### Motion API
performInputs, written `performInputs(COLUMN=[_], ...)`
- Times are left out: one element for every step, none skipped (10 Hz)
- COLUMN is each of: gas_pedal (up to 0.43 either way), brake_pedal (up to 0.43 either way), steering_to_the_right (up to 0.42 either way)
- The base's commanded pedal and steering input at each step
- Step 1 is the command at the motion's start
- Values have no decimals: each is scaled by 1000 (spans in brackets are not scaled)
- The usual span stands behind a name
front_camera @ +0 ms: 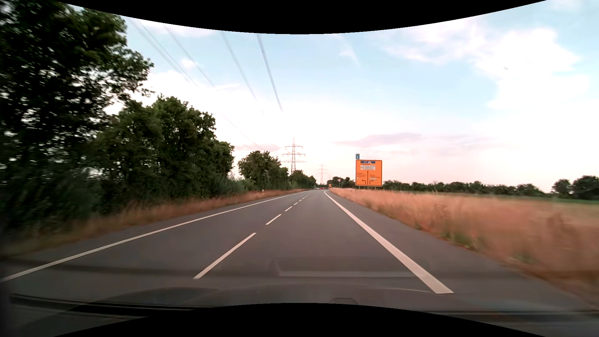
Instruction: Follow the waypoints while adhering to traffic rules and regulations
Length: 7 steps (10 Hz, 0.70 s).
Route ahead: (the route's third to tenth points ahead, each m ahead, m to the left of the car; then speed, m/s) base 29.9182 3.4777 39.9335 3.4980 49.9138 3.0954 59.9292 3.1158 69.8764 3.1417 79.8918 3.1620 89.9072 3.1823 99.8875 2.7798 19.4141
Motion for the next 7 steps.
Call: performInputs(gas_pedal=[0, 0, 0, 0, 0, 0, 0], brake_pedal=[0, 0, 0, 0, 0, 0, 0], steering_to_the_right=[0, 0, -1, -1, -1, 0, -1])
